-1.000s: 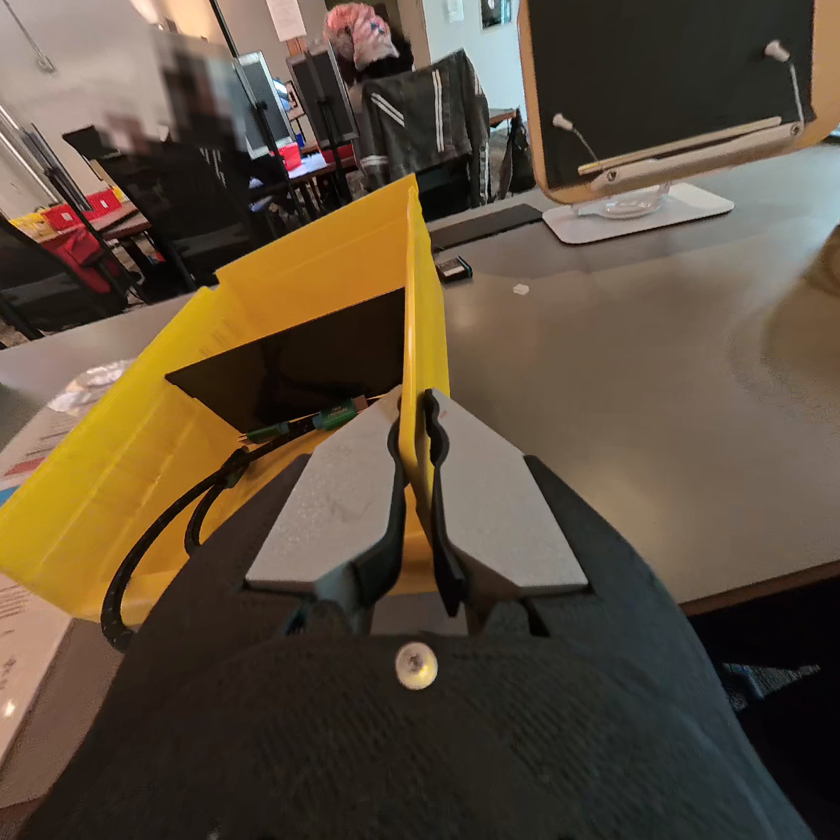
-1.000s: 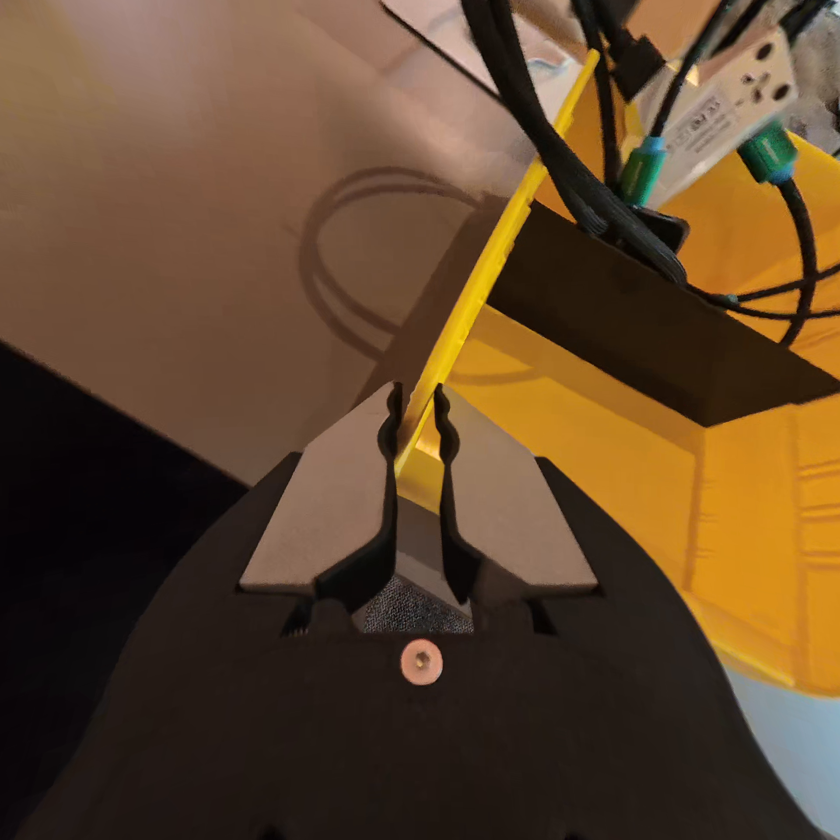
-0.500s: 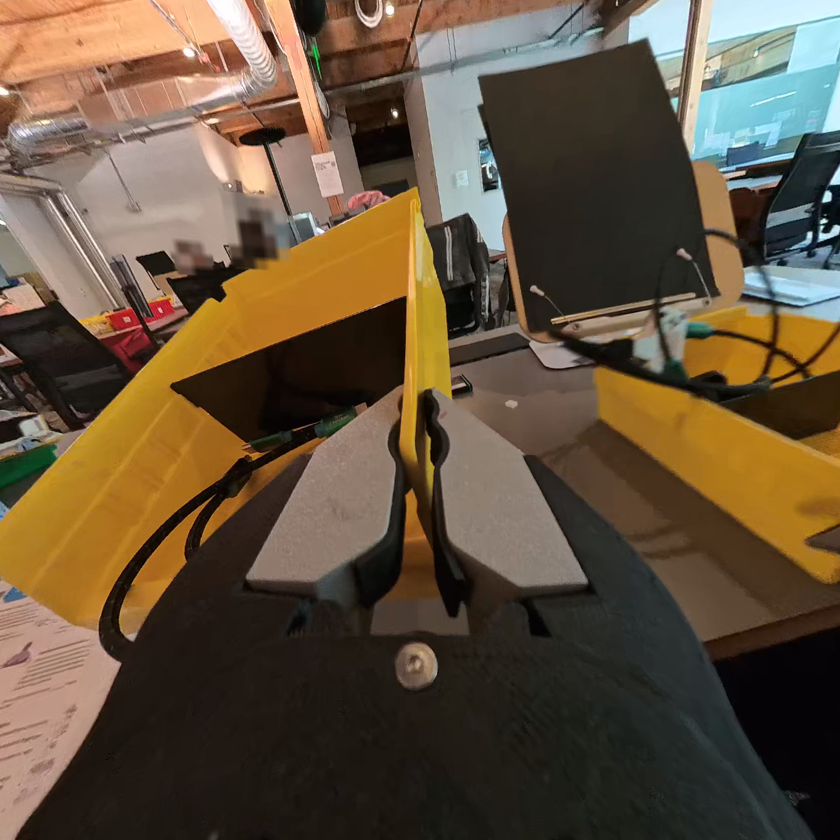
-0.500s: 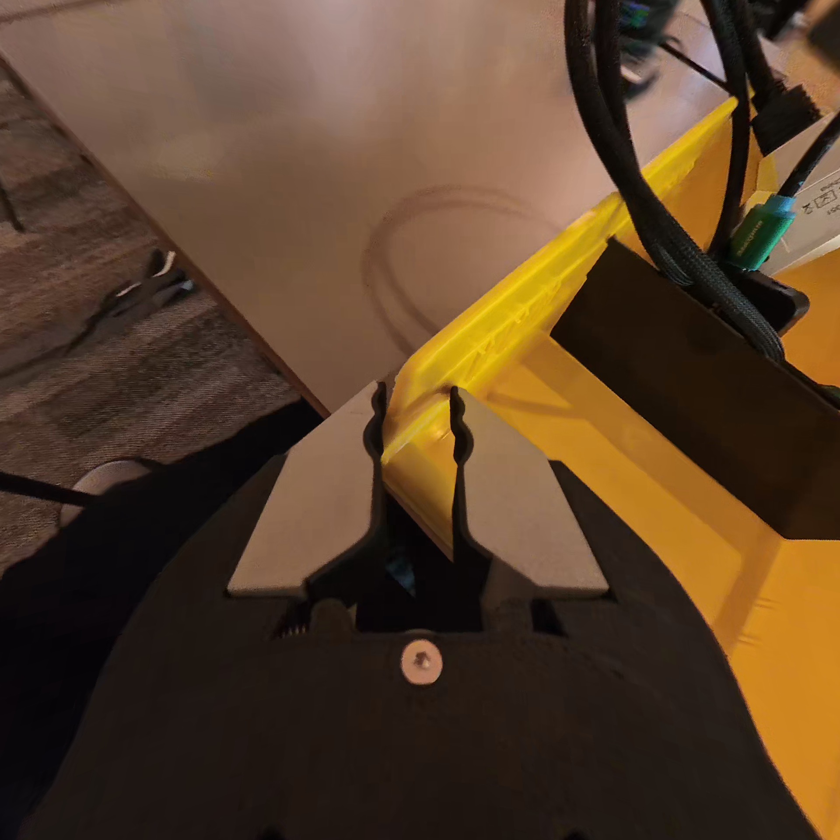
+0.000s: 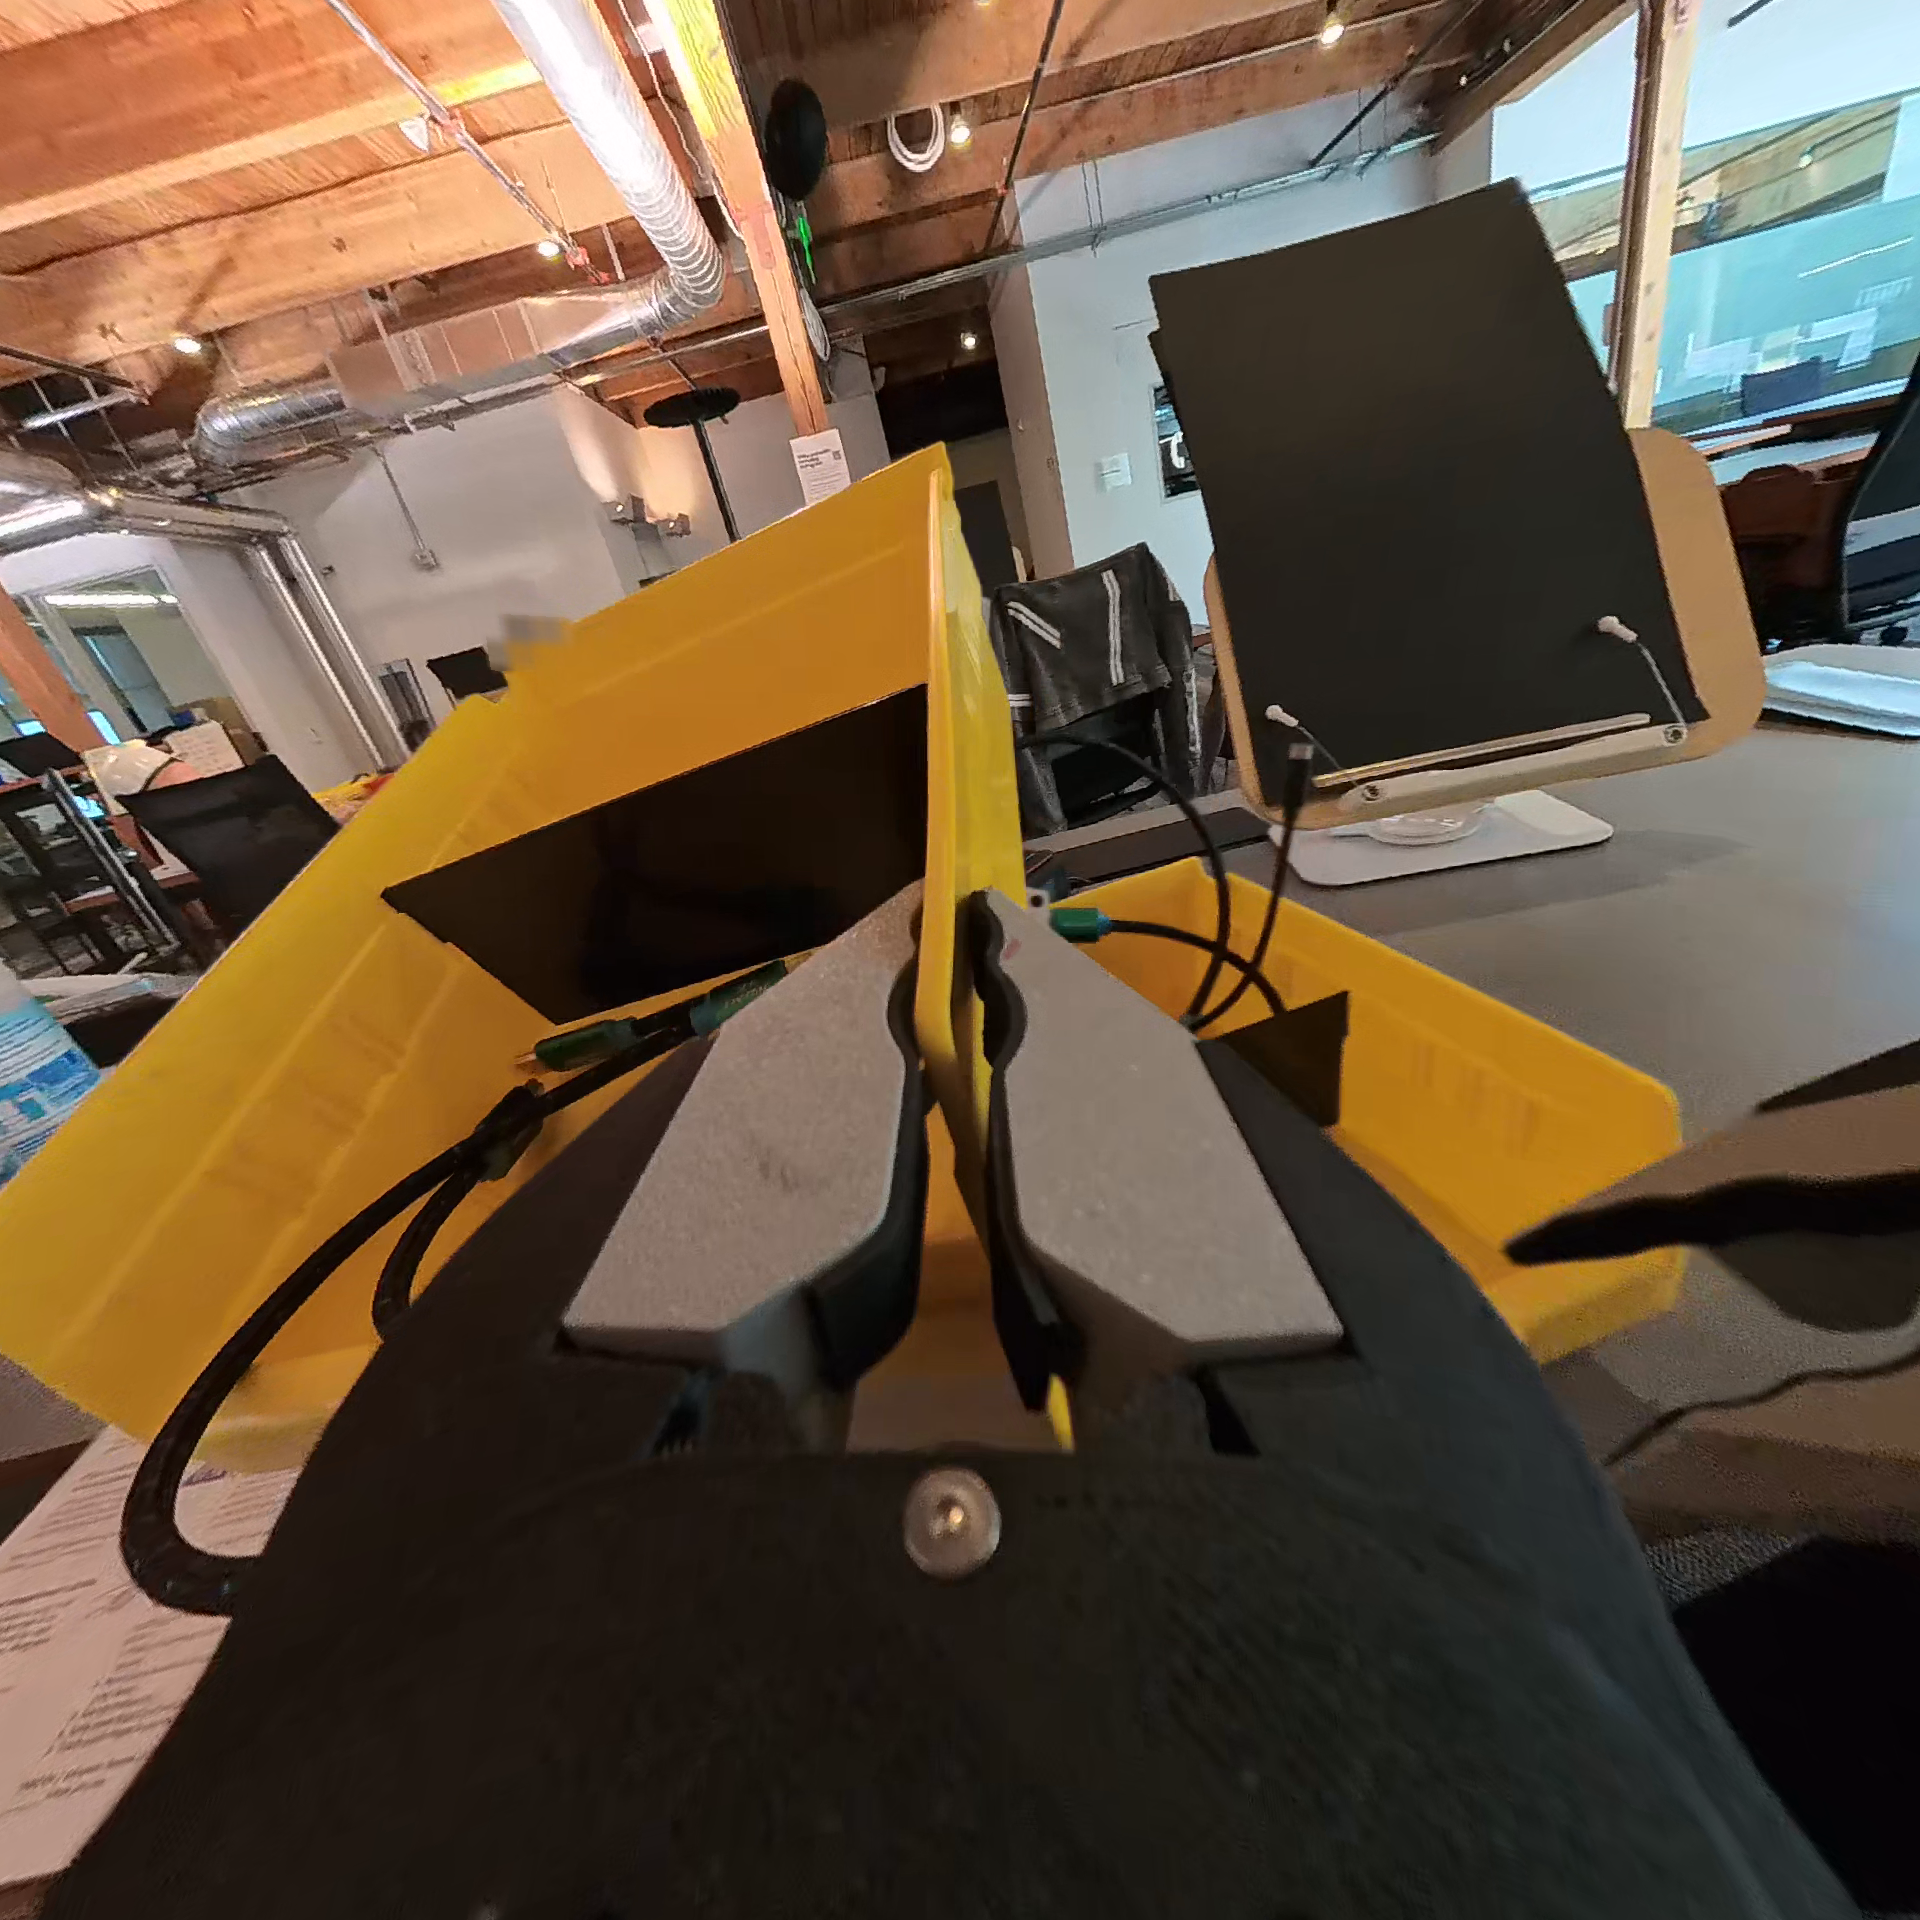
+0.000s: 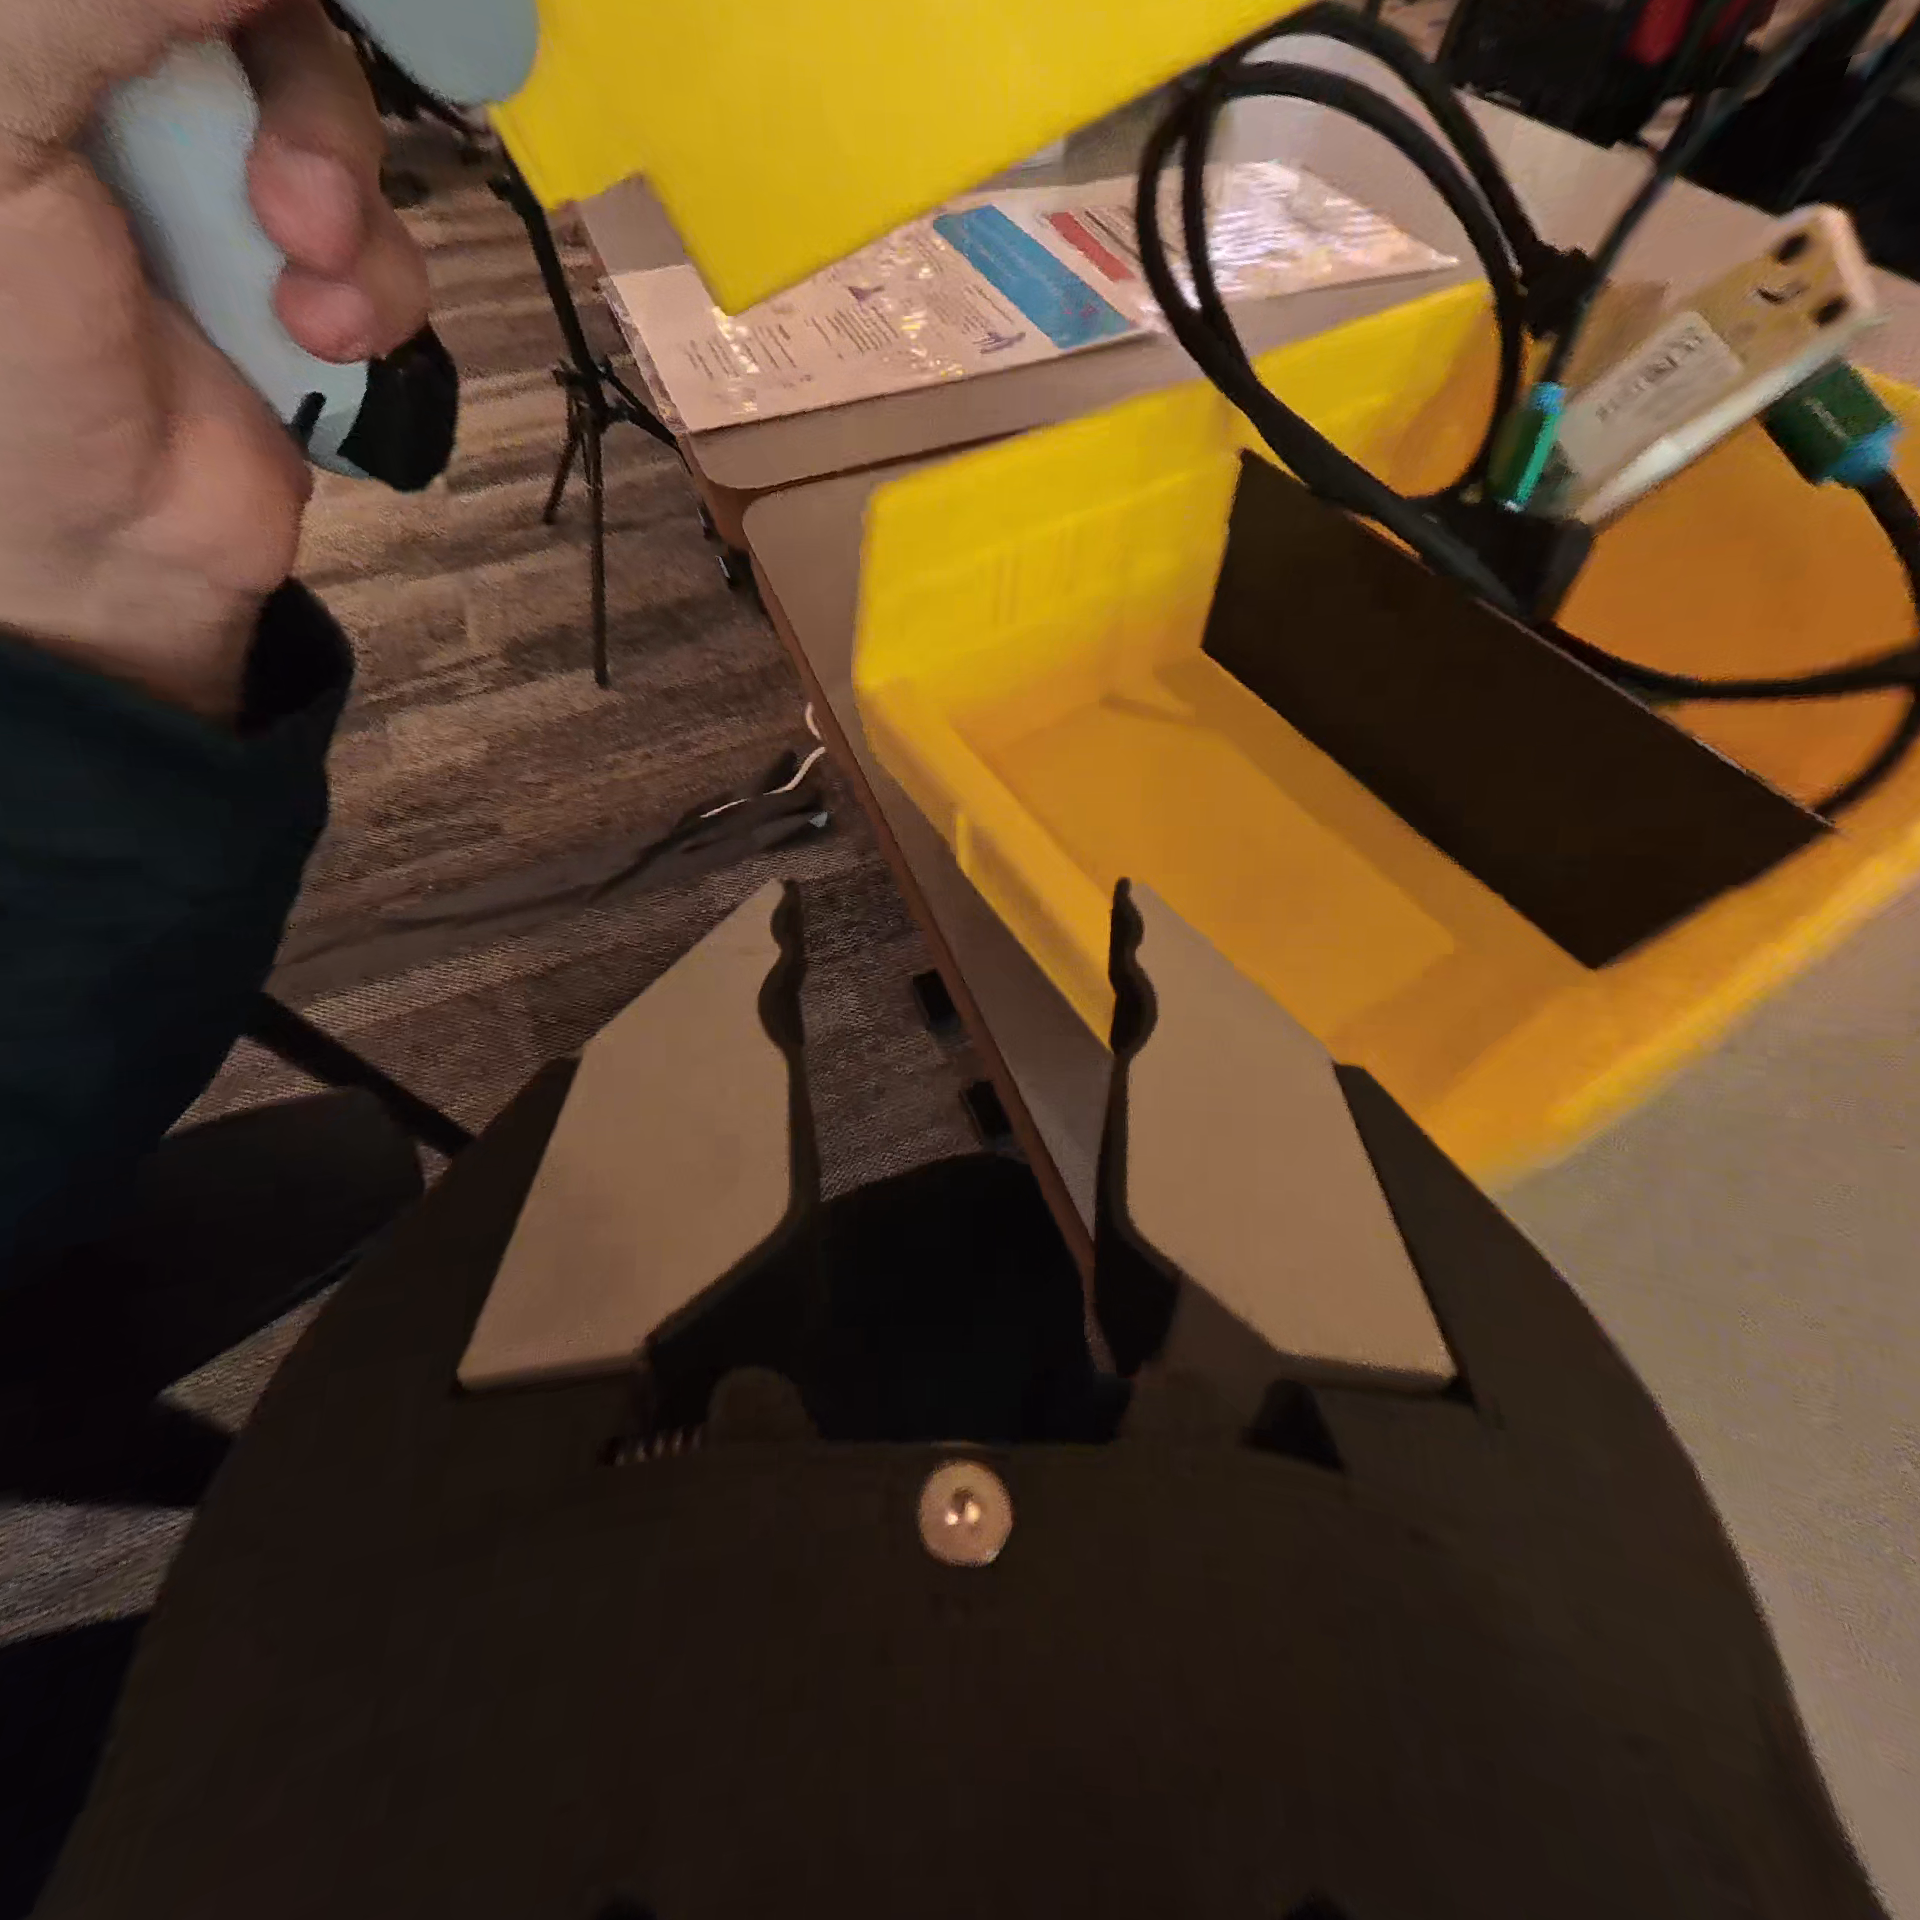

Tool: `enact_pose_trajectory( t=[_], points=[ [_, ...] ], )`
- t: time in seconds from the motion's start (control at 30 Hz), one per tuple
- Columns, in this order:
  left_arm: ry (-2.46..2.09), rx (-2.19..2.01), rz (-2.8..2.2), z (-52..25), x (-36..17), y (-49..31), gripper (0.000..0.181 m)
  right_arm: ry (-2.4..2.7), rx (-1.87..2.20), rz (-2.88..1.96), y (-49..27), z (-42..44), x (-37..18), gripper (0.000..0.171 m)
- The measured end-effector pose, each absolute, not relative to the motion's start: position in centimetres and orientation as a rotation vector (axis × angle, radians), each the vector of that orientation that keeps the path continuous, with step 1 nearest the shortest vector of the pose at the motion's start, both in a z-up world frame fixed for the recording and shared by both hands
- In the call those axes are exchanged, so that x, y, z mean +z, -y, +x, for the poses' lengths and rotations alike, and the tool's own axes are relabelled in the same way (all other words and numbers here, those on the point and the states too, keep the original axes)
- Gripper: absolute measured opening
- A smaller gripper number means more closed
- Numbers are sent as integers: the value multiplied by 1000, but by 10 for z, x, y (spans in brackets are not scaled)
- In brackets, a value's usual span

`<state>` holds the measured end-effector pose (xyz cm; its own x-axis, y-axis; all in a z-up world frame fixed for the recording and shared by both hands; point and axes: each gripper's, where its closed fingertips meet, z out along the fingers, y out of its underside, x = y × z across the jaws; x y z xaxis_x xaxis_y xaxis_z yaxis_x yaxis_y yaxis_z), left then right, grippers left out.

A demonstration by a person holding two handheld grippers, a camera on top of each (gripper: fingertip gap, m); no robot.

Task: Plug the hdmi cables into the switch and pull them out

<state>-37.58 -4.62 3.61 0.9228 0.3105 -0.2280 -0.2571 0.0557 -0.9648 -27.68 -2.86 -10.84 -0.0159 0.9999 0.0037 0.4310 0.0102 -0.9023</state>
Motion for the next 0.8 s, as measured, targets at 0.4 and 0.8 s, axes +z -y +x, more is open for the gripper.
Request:
enact_pose_trajectory(
  t=[0.4,0.8],
  points=[
    [-376,283,-1394,-195,41,2,0,1186,874,-1513,-97,-52,-58,42],
    [-614,27,-1671,-29,-82,-141,4,1168,506,-1781,-150,52,-111,53]
  ],
)
